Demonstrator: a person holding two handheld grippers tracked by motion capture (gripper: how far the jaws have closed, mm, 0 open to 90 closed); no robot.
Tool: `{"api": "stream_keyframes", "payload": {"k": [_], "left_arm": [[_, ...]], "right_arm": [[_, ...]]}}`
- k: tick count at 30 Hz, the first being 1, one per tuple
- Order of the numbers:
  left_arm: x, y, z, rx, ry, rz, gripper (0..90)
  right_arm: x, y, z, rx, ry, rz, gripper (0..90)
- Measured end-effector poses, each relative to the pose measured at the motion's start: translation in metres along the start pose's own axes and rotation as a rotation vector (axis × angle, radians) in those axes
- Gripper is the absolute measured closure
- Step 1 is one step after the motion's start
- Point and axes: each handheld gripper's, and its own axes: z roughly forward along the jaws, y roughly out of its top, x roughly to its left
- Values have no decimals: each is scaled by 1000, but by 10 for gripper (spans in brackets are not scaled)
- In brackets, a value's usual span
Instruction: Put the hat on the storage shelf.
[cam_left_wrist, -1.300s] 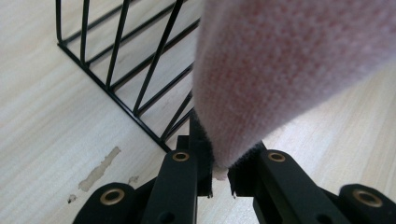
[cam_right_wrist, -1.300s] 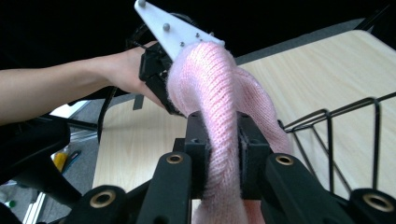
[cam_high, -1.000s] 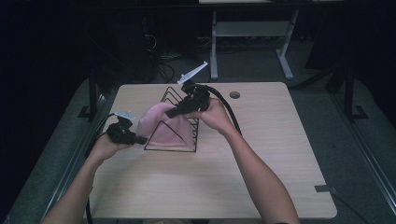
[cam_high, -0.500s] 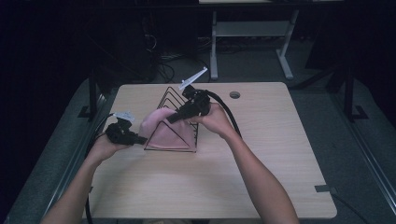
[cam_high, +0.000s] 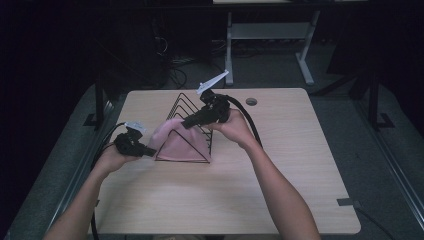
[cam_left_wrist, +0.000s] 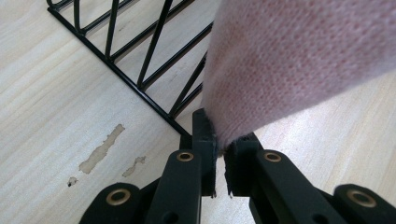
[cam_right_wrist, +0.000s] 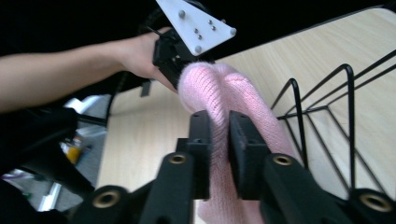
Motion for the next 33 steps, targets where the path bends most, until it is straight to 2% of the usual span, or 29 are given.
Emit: {"api": "stream_keyframes", "payload": {"k": [5,8,10,12,14,16,23,29,33], "left_arm": [[2,-1,1,4,3,-9,842],[1,-1,0,-1,3,-7,836],[0,0,-1,-1,4,-5,831],[-2,0,-1,-4,6,-15,803],[-3,0,-2,-1,10,-16,790],[-3,0,-4,1,9,-16,768],[-4,-2,-11,-19,7,-33,747],[-5,-2,-12,-11,8,-28,744],[-5,-2,-12,-7,12,-30,724]], "right_arm": [[-1,-1,7,18,3,2,826],[-2,-2,6,11,11,-2,807],[-2,-4,4,-2,12,4,757],[-3,-7,-3,-18,2,28,653],[-3,-9,-5,-22,-2,29,643],[-2,-14,-11,-39,-24,41,585],[-3,-21,-26,-48,-30,52,589],[-2,-22,-28,-45,-25,41,617],[-2,-23,-30,-38,-26,40,606]]}}
